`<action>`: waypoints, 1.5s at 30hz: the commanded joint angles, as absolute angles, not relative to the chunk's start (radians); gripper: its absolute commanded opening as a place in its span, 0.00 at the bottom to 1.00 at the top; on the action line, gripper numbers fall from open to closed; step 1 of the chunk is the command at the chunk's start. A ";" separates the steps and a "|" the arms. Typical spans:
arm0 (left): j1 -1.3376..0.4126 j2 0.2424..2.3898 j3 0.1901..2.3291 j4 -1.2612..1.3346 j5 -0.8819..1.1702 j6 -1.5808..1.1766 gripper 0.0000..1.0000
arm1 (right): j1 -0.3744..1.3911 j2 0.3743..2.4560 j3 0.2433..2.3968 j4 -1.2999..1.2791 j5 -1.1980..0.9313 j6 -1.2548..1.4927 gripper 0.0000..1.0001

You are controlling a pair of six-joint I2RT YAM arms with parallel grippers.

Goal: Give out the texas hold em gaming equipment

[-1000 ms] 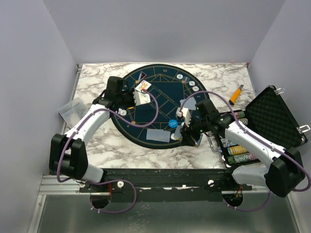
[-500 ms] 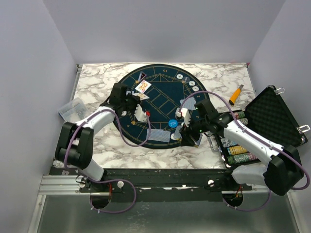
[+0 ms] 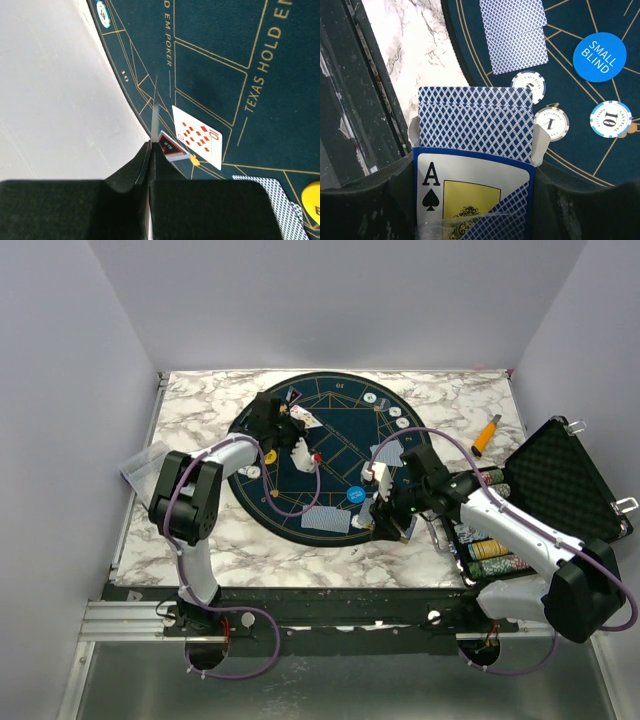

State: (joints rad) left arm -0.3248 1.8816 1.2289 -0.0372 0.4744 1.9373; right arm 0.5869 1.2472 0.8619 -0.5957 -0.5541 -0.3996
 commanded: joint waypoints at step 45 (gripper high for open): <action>-0.273 1.583 1.380 -0.590 0.578 1.002 0.64 | 0.581 1.215 0.861 -0.564 -0.540 -0.403 0.01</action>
State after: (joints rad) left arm -0.2714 1.6882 1.2732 -0.4137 0.4145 1.5635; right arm 0.5869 1.2407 0.8608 -0.5884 -0.5278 -0.4000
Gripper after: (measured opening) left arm 0.639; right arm 0.633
